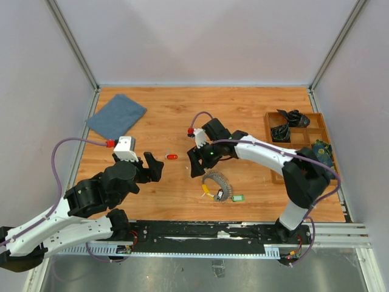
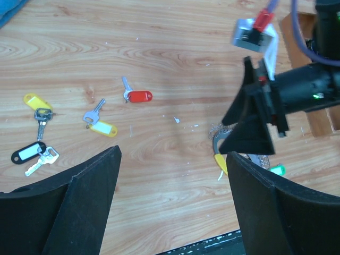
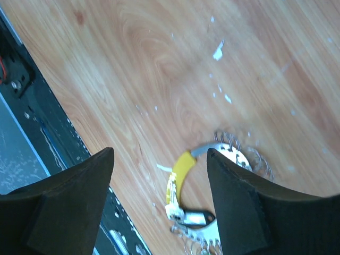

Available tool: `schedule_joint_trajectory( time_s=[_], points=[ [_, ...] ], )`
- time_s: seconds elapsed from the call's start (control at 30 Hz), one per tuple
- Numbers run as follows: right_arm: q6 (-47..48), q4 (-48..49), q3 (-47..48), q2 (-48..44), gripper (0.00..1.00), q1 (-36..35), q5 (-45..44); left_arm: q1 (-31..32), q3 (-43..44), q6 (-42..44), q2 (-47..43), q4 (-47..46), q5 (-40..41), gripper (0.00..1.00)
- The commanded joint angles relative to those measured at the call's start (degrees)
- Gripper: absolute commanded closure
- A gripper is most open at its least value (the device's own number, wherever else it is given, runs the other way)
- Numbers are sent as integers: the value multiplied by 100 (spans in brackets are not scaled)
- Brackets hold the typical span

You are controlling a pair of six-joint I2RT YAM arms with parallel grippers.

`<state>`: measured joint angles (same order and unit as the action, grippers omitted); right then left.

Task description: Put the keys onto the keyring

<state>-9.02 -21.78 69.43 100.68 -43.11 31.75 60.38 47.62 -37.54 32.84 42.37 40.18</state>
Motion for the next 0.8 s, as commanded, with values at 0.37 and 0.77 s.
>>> schedule_joint_trajectory(
  time_s=[0.37, 0.77],
  points=[
    [430, -380, -809, -136, 22, -395, -770, -49, 147, 54, 208, -214, 77, 14],
    [139, -37, -205, 648, 21, -289, -1395, -52, 173, 10, 177, -107, 104, 14]
  ],
)
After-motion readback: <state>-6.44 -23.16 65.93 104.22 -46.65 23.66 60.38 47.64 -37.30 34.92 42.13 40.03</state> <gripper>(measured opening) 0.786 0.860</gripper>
